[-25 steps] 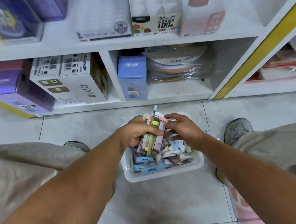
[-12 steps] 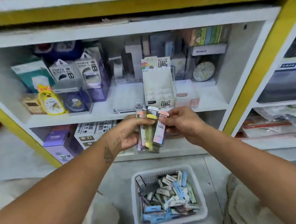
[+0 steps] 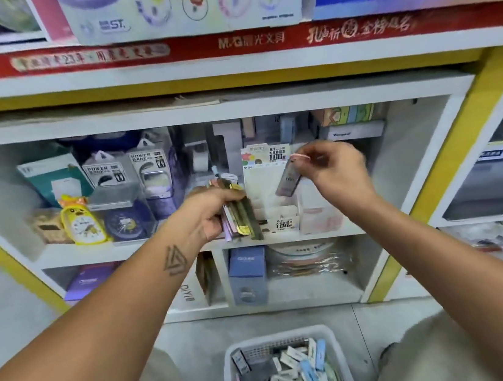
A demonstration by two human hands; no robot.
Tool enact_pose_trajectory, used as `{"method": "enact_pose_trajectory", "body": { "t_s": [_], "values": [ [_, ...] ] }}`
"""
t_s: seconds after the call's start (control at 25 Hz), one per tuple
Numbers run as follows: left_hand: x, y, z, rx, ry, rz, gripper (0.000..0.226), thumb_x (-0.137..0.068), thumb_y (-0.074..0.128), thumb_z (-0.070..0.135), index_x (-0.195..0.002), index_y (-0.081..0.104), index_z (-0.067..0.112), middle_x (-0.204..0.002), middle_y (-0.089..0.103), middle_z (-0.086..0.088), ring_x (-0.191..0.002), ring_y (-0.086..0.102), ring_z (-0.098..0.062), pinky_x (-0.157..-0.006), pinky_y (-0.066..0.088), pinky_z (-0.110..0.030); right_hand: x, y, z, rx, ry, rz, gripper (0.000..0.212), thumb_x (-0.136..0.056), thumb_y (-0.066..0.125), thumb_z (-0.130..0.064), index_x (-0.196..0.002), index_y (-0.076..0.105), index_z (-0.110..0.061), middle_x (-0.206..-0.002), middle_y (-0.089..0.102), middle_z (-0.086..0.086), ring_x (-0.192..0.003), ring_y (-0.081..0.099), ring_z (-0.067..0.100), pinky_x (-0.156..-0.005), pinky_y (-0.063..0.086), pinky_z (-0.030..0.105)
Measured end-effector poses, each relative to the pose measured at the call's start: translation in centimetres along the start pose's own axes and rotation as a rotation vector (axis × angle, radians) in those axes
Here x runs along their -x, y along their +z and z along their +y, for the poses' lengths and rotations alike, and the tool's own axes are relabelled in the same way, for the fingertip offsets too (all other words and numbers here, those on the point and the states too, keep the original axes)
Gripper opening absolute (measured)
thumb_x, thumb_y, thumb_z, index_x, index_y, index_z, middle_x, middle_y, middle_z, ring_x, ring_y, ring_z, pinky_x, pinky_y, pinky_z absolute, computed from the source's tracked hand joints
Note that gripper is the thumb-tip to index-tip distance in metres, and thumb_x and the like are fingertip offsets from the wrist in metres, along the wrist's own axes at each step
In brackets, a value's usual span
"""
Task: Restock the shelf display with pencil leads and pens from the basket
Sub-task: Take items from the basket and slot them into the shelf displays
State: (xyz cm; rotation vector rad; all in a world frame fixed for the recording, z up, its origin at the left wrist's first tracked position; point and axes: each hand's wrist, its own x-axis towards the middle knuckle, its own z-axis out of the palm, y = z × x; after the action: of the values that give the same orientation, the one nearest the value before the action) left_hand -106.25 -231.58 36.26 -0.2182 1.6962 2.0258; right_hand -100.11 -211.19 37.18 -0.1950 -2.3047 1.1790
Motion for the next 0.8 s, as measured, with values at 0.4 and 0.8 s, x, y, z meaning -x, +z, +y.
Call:
{"method": "enact_pose_trajectory", "body": {
  "t_s": [0.4, 0.8],
  "values": [
    [-5.4, -1.6, 0.6, 0.120, 0.042, 0.080, 0.040, -0.079, 0.069, -0.012, -0.118, 0.060, -0.008, -0.111, 0.068, -0.030, -0.080, 0.070, -0.035, -0.063, 0.061, -0.049, -5.1, 8.5, 4.0, 0.212, -0.268, -0.100, 0.010, -0.092, 0.069, -0.018, -0.100, 0.073, -0.013, -0.090, 0.074, 0.001, -0.079, 0.063, 0.016, -0.072, 0.049, 0.028],
    [-4.2, -2.4, 0.3, 0.169, 0.019, 0.115, 0.051, -0.077, 0.072, -0.011, -0.125, 0.056, -0.006, -0.110, 0.068, -0.029, -0.094, 0.071, -0.041, -0.067, 0.060, -0.052, -5.3, 11.0, 6.3, 0.258, -0.271, -0.259, 0.016, -0.093, 0.049, 0.005, -0.097, 0.056, -0.009, -0.074, 0.063, 0.012, -0.067, 0.059, 0.032, -0.059, 0.049, 0.043]
  ]
}}
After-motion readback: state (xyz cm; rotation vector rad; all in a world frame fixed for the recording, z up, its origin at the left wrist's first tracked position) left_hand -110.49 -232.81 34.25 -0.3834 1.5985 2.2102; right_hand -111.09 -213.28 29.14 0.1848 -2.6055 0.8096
